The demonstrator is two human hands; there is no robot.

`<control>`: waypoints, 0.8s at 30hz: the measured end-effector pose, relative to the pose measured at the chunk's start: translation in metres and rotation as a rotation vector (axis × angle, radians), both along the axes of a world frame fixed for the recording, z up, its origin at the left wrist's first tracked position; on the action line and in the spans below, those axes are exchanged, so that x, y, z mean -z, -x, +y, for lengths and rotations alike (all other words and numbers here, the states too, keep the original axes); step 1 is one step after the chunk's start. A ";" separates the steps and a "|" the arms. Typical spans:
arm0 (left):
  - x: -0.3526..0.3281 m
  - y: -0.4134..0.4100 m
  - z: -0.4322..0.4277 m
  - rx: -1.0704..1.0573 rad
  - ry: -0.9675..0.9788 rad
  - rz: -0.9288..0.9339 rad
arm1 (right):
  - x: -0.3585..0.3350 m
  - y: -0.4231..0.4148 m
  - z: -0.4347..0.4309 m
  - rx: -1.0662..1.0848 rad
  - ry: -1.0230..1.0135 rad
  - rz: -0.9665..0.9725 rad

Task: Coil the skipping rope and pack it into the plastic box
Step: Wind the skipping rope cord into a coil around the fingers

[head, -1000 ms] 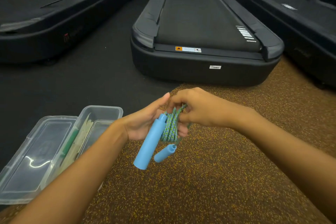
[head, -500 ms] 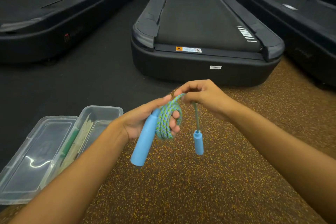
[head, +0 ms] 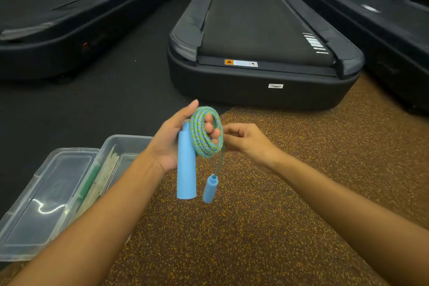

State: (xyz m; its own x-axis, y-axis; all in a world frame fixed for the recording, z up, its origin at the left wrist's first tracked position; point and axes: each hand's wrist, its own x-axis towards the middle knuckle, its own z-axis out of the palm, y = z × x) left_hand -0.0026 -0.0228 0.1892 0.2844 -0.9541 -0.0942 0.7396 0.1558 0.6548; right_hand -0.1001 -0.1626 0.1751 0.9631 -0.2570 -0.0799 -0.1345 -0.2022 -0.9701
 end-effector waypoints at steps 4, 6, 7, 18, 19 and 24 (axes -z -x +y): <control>-0.006 -0.004 0.001 -0.070 -0.006 0.074 | 0.007 0.006 0.007 -0.062 0.013 0.089; -0.006 -0.005 0.002 -0.103 -0.008 0.082 | 0.011 0.009 0.011 -0.097 0.008 0.131; -0.006 -0.005 0.002 -0.117 -0.009 0.086 | 0.014 0.010 0.014 -0.112 0.013 0.154; 0.001 -0.011 0.006 -0.163 -0.120 0.084 | 0.031 0.025 0.039 -0.301 0.151 0.321; 0.003 -0.011 0.007 -0.154 -0.134 0.077 | 0.029 0.025 0.039 -0.311 0.197 0.323; 0.009 -0.013 0.006 -0.094 -0.183 0.048 | 0.009 0.025 0.039 -0.345 0.508 0.297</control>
State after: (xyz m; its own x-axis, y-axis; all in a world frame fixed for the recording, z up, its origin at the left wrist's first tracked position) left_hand 0.0103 -0.0165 0.1803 0.3622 -0.8892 -0.2796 0.7586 0.1068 0.6428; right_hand -0.1255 -0.1236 0.1656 0.9524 -0.0147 -0.3045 -0.2266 -0.7022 -0.6750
